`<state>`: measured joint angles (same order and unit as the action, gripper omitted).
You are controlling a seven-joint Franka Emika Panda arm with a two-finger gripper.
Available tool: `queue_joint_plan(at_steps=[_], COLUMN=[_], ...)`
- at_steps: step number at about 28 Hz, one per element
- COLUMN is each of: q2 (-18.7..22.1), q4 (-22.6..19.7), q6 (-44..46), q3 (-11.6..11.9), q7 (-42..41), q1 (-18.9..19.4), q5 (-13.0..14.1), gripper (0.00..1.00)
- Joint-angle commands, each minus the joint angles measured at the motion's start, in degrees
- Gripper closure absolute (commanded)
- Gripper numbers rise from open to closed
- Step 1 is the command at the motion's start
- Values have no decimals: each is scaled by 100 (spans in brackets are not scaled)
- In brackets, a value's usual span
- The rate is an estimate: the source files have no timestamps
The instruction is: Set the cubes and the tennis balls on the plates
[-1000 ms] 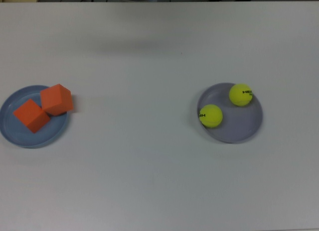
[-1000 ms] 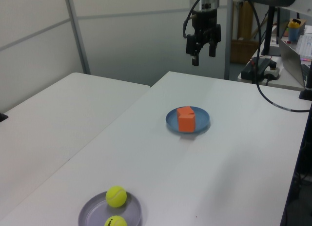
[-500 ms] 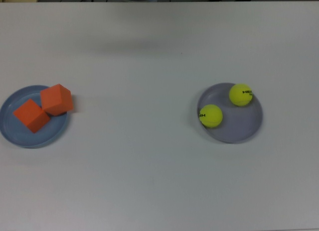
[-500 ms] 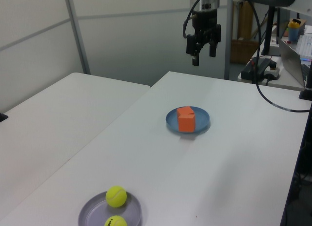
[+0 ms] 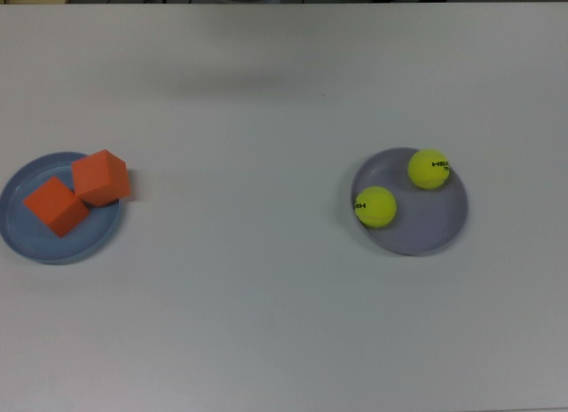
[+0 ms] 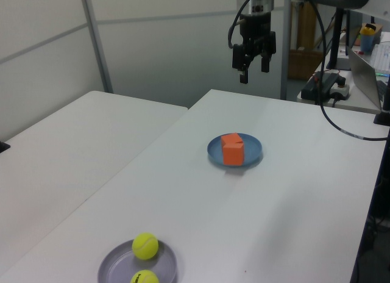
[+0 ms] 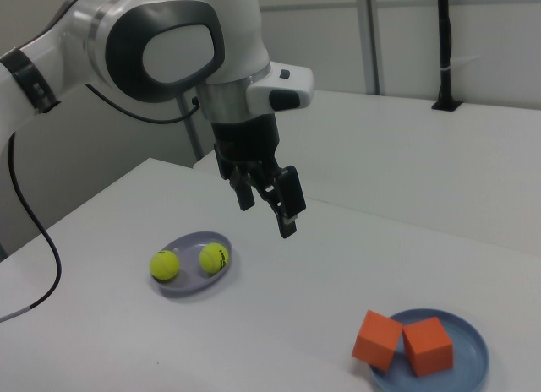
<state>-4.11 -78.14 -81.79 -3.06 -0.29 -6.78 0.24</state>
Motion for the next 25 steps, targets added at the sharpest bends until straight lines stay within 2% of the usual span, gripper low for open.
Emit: queue_joint_plan(at_steps=[1,8,12,25], q2=[24,112,130,130], q4=[-26,-17,-17,132], q6=[-12,5,41,-21], q3=[25,7,7,-54], q7=[108,108,55,64], q1=[-25,-43,-43,-25], q5=[125,125,29,55], gripper=[0,0,0,0])
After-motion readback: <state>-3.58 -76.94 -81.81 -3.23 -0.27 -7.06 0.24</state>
